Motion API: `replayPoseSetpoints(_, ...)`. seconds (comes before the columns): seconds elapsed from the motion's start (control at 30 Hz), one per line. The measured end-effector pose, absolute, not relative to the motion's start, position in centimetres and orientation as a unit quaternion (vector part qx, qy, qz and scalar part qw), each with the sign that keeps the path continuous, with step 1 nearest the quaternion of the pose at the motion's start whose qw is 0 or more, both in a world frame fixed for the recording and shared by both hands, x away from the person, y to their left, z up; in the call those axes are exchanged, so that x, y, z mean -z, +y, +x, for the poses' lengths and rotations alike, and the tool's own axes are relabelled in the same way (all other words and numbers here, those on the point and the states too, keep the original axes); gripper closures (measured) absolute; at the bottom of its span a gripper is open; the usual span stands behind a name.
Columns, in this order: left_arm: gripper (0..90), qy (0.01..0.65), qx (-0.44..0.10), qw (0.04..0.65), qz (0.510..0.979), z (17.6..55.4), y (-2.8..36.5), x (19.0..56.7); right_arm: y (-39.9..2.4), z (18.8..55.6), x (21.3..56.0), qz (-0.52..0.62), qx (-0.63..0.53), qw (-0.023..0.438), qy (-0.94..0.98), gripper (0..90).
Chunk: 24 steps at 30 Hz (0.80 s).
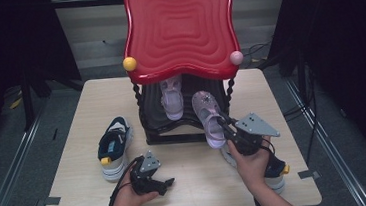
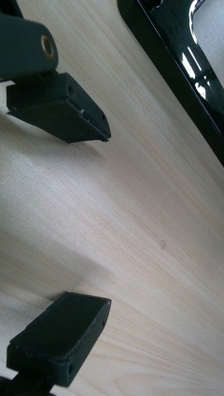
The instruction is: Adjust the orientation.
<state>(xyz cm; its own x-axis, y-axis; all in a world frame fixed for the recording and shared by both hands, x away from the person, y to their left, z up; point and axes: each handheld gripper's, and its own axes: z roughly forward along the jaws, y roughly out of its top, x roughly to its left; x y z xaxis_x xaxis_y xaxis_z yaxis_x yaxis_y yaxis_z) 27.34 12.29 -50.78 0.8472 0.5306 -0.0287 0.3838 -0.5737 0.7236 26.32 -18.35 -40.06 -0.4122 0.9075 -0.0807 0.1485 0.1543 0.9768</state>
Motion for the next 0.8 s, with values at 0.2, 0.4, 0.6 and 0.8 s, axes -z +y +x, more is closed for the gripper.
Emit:
replayPoseSetpoints(0.2, 15.6, 0.257, -0.096, 0.380, 0.883, 27.4, 12.3, 50.8, -17.8, 27.0, 39.9, 0.401, -0.509, 0.391, 0.654, 82.8)
replayPoseSetpoints(0.4, 15.6, 0.258, -0.096, 0.381, 0.883, 27.4, 12.3, 50.8, -16.9, 27.9, 39.8, 0.407, -0.498, 0.408, 0.648, 82.8)
replayPoseSetpoints(0.6, 15.6, 0.257, -0.096, 0.381, 0.883, 27.4, 12.3, 50.8, -16.2, 28.9, 40.0, 0.412, -0.494, 0.417, 0.642, 82.8)
replayPoseSetpoints(0.8, 15.6, 0.258, -0.096, 0.384, 0.881, 27.4, 12.3, 50.8, -15.7, 29.9, 40.2, 0.416, -0.487, 0.429, 0.637, 82.8)
